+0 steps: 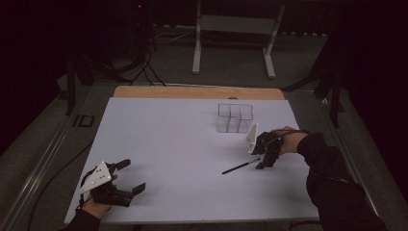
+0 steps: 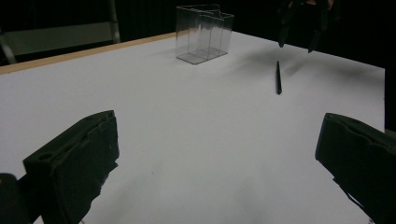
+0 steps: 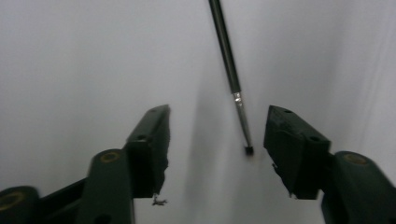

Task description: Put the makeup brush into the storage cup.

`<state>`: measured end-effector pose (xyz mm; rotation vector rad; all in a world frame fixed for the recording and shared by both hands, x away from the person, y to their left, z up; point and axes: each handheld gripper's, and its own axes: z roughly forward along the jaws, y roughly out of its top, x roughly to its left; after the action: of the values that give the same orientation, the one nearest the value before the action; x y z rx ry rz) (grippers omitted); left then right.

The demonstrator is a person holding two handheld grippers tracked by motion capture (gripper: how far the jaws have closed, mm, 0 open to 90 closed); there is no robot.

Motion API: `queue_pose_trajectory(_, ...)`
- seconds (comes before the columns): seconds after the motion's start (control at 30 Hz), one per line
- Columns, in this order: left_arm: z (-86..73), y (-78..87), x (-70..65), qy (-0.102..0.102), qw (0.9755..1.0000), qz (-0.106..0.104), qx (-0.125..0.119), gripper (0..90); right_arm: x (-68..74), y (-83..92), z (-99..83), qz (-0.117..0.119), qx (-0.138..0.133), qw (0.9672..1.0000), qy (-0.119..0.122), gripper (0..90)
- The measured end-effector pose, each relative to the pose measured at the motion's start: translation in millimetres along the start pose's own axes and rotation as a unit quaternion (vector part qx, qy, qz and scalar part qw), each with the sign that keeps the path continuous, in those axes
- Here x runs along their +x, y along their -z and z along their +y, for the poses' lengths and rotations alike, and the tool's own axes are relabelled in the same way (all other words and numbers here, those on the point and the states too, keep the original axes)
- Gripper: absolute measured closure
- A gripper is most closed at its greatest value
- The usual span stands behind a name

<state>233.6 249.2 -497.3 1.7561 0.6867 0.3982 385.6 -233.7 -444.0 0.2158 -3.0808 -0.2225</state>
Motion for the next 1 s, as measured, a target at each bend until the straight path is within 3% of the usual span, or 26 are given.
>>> queue_pose_trajectory(0.2, -0.2, -0.1, 0.3, 0.001, 1.0, 0.0, 0.0, 0.4, -1.1, -6.2, 3.5, -0.004, 0.015, 0.9997, 0.017, 53.6)
queue_pose_trajectory(0.33, -0.3, -0.2, 0.4, 0.002, 1.0, 0.001, 0.001, 0.4, -3.3, -9.7, 5.0, -0.022, 0.019, 0.9989, 0.036, 62.3)
queue_pose_trajectory(0.53, -0.4, -0.2, 0.5, 0.002, 1.0, 0.001, 0.001, 0.4, -4.5, -19.9, 6.3, -0.033, 0.035, 0.9966, 0.067, 67.5)
queue_pose_trajectory(1.0, -0.6, -0.2, 0.7, 0.001, 1.0, 0.001, 0.001, 0.4, -8.6, -37.1, 5.5, -0.034, 0.05, 0.9941, 0.09, 75.7)
